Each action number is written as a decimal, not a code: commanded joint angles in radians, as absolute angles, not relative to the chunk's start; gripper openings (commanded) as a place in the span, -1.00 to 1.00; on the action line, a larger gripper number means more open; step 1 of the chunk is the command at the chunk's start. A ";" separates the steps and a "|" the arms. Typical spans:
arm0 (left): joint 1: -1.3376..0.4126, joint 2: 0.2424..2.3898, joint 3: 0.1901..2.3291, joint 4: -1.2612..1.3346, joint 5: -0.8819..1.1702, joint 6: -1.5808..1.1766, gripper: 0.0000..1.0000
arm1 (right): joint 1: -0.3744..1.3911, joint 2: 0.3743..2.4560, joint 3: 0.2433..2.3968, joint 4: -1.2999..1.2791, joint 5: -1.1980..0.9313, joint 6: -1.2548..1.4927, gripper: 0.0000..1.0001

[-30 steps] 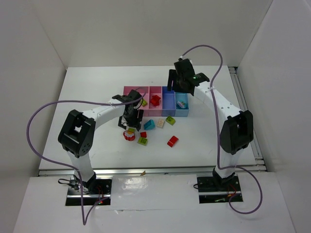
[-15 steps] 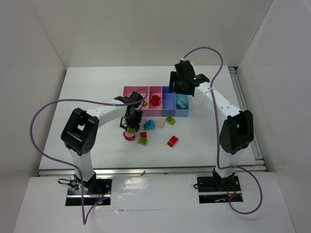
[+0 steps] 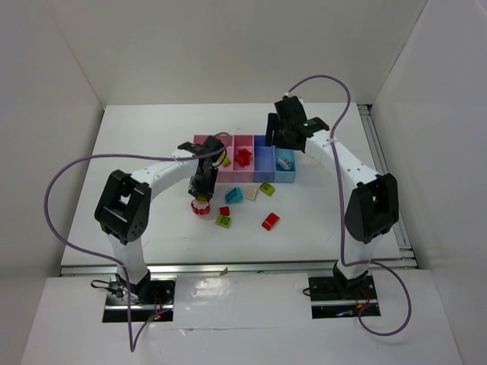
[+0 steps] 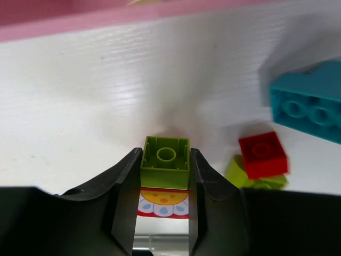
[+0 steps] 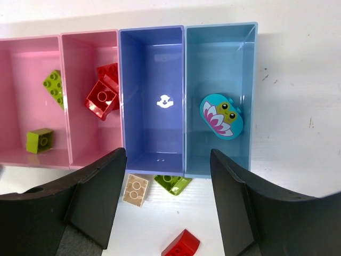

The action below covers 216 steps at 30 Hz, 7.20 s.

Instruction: Sort the legos into containers by color

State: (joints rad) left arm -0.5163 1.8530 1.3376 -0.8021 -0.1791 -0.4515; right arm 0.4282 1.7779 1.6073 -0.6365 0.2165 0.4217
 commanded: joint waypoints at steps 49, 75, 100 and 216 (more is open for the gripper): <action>-0.407 1.899 2.092 -0.985 0.121 -0.646 -1.00 | 0.572 1.700 1.358 0.001 -0.333 0.607 0.46; -0.330 2.089 2.137 -0.933 -0.009 -0.615 -1.00 | 0.563 1.678 1.376 -0.230 -0.040 0.583 -0.97; -0.292 2.088 2.135 -0.913 -0.026 -0.529 1.00 | 0.462 2.112 1.824 -0.297 0.040 0.492 -0.75; -0.446 1.773 1.725 -0.873 0.067 -0.575 -0.60 | 0.563 2.020 1.878 -0.604 0.195 0.469 0.38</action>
State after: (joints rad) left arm -0.4519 1.7187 1.6539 -0.8974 0.0029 -0.5983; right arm 0.5831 2.0701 1.8217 -0.6292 0.1558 0.4778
